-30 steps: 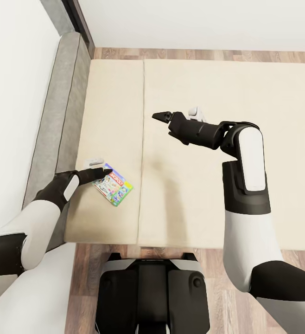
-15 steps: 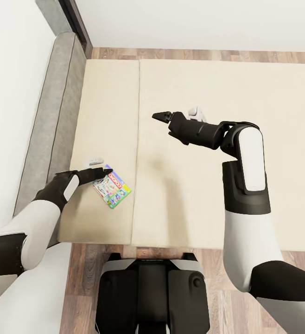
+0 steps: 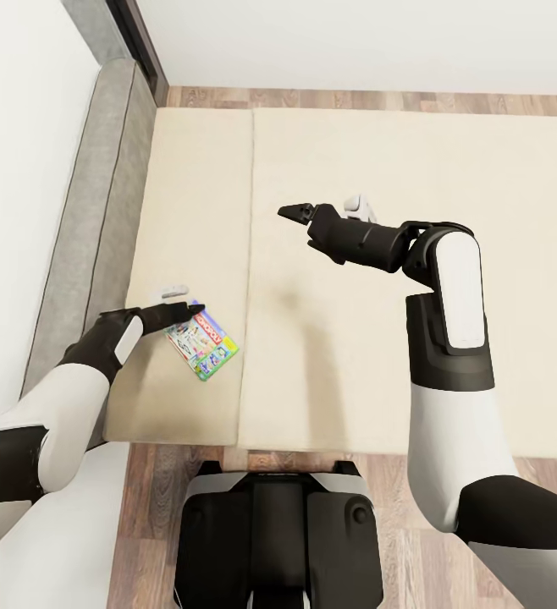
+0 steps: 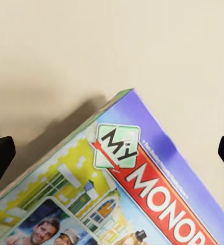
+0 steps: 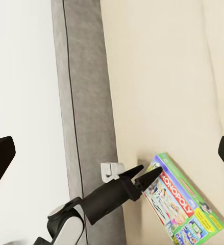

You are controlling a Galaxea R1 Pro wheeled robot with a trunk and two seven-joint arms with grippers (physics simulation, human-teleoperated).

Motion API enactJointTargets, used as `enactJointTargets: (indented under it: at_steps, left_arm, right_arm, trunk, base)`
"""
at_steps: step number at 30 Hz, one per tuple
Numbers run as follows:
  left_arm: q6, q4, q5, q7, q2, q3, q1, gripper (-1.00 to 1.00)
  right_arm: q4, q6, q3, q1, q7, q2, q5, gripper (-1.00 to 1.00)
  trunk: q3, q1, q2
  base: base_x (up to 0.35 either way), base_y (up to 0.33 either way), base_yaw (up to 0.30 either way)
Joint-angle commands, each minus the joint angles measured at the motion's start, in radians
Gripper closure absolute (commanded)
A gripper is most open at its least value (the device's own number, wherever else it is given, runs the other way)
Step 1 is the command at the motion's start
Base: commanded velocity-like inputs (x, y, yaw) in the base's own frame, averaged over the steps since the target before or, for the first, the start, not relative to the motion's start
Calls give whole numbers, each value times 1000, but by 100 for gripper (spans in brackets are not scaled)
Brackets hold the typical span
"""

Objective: Put all the toys in the child's room - the three board games (two on the bed and one on the table), the two jigsaw puzzles on the table, and the tennis ball on the table - inside the toy box on the table in the child's room.

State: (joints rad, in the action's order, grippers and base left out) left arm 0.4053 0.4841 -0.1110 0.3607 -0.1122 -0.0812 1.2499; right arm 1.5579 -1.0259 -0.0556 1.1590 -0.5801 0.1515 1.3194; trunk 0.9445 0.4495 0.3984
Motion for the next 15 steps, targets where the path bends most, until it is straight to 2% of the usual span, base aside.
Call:
enactJointTargets:
  at_steps: [1, 11, 15]
  left_arm:
    - [10, 1, -11, 1, 0, -3, 0, -100]
    - [10, 4, -11, 1, 0, -3, 0, -100]
    - [11, 4, -11, 1, 0, -4, 0, -100]
  right_arm:
    - [1, -2, 0, 1, -10, 0, 9, -100]
    - [1, -2, 0, 5, -10, 0, 9, -100]
    - [1, -2, 0, 7, -10, 0, 9, -100]
  trunk:
    - [1, 1, 2]
    - [1, 1, 2]
    - [1, 1, 2]
  base:
    - [-51, -59, 0]
    - [-66, -66, 0]
    - [-140, -98, 0]
